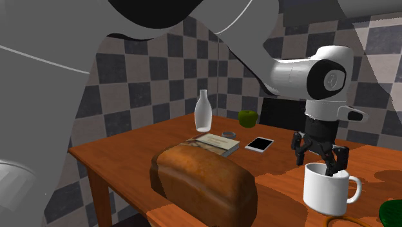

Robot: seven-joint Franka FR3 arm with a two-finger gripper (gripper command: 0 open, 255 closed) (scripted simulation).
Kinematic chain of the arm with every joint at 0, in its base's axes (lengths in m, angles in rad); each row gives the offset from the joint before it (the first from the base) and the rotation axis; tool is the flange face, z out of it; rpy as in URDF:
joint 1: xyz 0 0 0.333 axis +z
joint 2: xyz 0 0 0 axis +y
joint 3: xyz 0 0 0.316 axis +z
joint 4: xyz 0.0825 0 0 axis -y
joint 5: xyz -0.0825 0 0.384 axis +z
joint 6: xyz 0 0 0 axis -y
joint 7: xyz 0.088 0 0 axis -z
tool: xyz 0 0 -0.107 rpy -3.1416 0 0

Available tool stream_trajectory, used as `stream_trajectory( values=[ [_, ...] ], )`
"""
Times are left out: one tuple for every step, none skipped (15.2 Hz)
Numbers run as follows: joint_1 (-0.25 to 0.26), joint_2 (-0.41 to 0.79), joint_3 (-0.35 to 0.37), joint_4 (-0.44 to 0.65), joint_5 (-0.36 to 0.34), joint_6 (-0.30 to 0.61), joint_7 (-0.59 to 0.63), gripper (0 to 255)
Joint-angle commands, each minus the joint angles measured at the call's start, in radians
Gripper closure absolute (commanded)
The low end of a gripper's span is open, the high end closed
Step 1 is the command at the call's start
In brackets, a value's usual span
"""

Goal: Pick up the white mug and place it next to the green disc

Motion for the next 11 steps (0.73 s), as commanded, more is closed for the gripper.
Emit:
stream_trajectory(
  values=[
    [0.000, 0.000, 0.000, 0.000, 0.000, 0.000, 0.000, 0],
    [0.000, 0.000, 0.000, 0.000, 0.000, 0.000, 0.000, 0],
    [0.000, -0.011, 0.000, 0.018, 0.001, -0.029, 0.000, 0],
    [0.000, -0.022, 0.000, 0.037, 0.001, -0.059, -0.001, 0],
    [0.000, -0.031, 0.001, 0.057, 0.001, -0.088, -0.001, 0],
    [0.000, -0.038, 0.001, 0.075, 0.002, -0.112, -0.001, 0],
    [0.000, -0.038, 0.001, 0.075, 0.002, -0.112, -0.001, 0],
    [0.000, -0.038, 0.001, 0.074, 0.002, -0.112, -0.001, 0],
    [0.000, -0.038, 0.001, 0.075, 0.002, -0.112, -0.001, 0],
    [0.000, -0.038, 0.001, 0.075, 0.002, -0.112, -0.001, 0],
    [0.000, -0.038, 0.001, 0.075, 0.002, -0.112, -0.001, 0]
  ],
)
